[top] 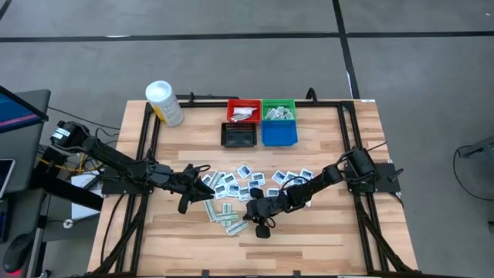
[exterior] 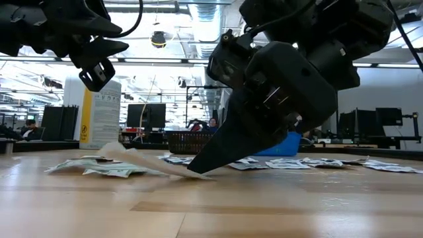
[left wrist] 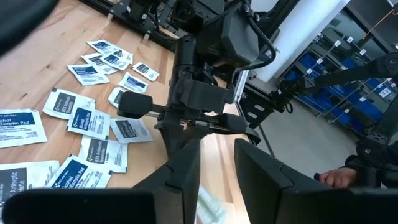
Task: Pick & Place First Aid Supplies
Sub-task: Put the bandage into the red basket
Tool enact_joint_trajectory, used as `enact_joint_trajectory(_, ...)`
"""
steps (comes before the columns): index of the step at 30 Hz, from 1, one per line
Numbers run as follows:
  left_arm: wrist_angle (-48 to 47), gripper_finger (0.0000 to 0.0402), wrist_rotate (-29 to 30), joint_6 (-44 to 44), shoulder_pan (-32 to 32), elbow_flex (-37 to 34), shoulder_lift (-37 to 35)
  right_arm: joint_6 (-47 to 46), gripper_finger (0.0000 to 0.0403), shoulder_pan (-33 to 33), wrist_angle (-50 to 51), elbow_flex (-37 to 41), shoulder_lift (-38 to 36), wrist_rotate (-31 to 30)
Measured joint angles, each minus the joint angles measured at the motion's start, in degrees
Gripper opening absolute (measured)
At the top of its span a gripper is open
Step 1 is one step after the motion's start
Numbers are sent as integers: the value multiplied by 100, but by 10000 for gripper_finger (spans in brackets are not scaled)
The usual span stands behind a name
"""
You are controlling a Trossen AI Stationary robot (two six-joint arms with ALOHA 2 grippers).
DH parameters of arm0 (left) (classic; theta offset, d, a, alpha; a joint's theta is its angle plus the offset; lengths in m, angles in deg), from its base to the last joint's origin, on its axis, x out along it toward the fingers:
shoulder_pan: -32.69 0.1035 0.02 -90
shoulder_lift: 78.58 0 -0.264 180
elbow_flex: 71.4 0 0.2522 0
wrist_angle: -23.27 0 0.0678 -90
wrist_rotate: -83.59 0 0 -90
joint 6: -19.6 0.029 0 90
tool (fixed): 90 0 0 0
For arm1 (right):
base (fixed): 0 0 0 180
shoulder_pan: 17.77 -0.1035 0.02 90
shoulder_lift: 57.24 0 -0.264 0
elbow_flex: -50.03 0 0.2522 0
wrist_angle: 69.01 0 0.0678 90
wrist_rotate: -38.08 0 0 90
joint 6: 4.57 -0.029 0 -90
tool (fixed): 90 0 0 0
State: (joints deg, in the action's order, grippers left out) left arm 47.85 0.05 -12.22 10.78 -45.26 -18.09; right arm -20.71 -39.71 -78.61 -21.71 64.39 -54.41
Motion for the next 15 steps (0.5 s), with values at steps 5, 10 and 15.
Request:
enact_joint_trajectory(5,1,99,148,0,1,0,0,93,10,14,46,11,-221,44)
enact_joint_trajectory(10,1,99,311,-7,1,0,0,577,3,54,189,33,-656,164)
enact_joint_trajectory(15,8,99,491,-20,0,0,0,1109,2,121,403,18,-1215,-141)
